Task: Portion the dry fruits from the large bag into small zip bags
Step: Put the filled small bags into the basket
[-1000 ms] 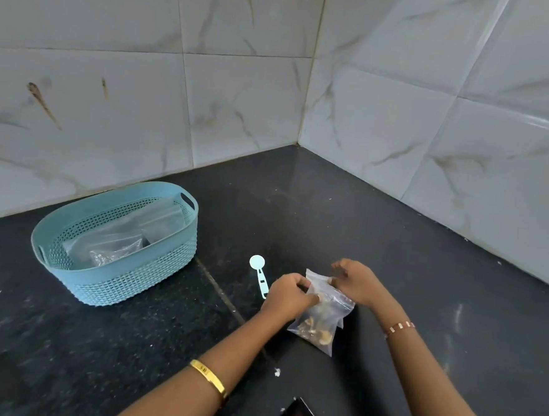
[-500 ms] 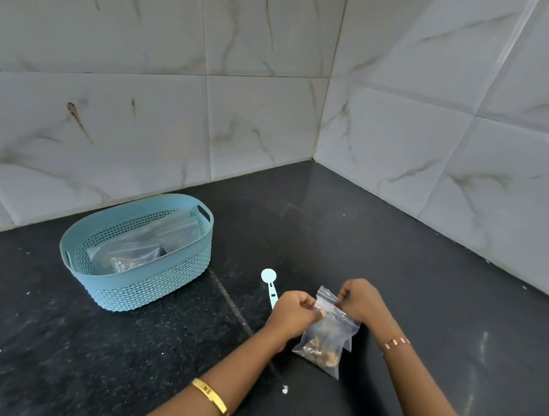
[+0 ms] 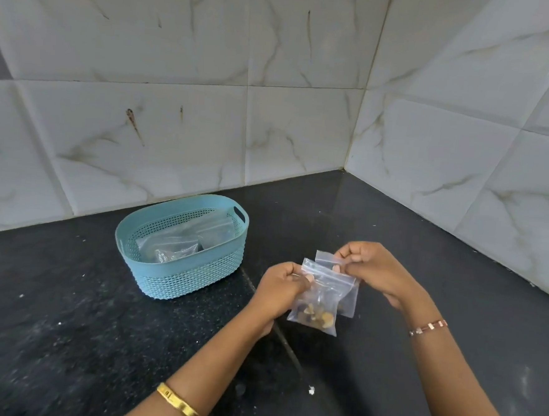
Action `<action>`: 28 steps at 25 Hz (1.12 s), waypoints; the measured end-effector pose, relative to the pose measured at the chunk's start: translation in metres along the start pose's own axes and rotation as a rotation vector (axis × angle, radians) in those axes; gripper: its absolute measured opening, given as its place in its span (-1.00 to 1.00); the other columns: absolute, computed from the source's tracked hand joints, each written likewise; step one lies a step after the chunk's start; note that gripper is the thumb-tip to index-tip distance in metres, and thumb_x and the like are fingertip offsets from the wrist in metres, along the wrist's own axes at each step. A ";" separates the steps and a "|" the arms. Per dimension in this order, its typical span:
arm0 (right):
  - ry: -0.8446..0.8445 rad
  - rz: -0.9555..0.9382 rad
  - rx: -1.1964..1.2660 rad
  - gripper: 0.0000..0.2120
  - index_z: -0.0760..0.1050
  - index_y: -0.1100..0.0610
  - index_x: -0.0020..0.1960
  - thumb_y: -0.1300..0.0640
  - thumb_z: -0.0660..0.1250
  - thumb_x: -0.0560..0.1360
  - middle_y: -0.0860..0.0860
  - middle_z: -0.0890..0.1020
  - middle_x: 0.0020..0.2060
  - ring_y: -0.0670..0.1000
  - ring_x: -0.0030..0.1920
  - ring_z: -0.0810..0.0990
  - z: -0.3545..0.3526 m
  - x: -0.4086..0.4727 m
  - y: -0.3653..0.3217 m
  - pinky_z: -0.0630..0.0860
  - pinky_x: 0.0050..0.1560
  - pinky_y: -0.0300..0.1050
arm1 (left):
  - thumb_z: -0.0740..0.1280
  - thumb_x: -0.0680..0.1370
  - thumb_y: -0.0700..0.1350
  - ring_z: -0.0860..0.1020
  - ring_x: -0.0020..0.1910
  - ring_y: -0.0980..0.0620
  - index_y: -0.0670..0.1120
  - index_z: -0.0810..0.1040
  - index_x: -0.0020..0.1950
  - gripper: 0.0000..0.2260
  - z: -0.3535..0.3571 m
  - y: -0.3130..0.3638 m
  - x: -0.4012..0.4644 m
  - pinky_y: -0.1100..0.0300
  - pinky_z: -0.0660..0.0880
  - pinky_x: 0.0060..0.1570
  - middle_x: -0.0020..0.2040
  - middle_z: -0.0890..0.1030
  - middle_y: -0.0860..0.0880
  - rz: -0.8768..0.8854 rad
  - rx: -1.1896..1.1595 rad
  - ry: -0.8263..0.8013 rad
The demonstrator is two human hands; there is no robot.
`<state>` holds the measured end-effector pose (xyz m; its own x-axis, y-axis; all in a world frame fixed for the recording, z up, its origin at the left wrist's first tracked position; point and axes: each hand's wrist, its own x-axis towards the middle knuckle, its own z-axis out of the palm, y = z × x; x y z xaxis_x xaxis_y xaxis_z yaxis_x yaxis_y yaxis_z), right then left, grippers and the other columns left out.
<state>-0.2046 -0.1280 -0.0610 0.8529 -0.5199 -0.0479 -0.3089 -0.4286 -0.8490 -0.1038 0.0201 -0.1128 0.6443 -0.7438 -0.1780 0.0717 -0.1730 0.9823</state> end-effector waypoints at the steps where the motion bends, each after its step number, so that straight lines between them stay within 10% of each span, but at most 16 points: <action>1: -0.004 -0.027 0.006 -0.95 0.59 0.19 -0.15 0.28 0.41 0.39 0.03 0.67 -0.27 -0.16 -0.33 0.57 0.003 0.003 -0.010 0.43 -0.29 -0.35 | 0.29 0.53 -0.18 0.62 0.01 -0.10 -0.10 0.57 -0.05 -0.92 -0.009 0.007 -0.003 -0.04 0.56 0.09 -0.02 0.65 -0.15 0.022 0.000 0.028; 15: -0.124 -0.367 0.073 -0.92 0.57 0.22 -0.12 0.30 0.42 0.39 0.03 0.61 -0.34 -0.14 -0.39 0.54 0.075 0.083 -0.139 0.50 -0.28 -0.27 | 0.26 0.56 -0.23 0.59 -0.31 0.09 -0.08 0.46 -0.16 -0.89 -0.146 0.065 -0.029 0.24 0.51 -0.32 -0.22 0.64 -0.04 0.286 -0.197 0.509; 21: -0.273 -0.403 -0.129 -0.91 0.57 0.20 -0.11 0.29 0.41 0.40 -0.01 0.62 -0.32 -0.09 -0.34 0.55 0.117 0.121 -0.155 0.50 -0.29 -0.30 | 0.29 0.51 -0.28 0.56 -0.14 -0.11 -0.03 0.47 -0.15 -0.85 -0.186 0.043 -0.007 -0.04 0.54 -0.06 -0.20 0.62 -0.11 0.243 -0.080 0.743; 28: -0.557 -0.355 -0.464 -0.91 0.54 0.26 -0.04 0.32 0.35 0.45 0.03 0.64 -0.26 -0.03 -0.26 0.59 0.138 0.151 -0.138 0.56 -0.13 -0.09 | 0.20 0.47 -0.40 0.40 -0.42 0.07 -0.05 0.39 0.00 -0.73 -0.196 0.024 0.007 0.32 0.34 -0.47 -0.32 0.49 -0.06 -0.026 0.286 0.572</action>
<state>0.0245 -0.0456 -0.0239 0.9796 0.0973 -0.1760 -0.0192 -0.8259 -0.5634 0.0520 0.1375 -0.0790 0.9553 -0.2886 -0.0642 -0.0629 -0.4106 0.9096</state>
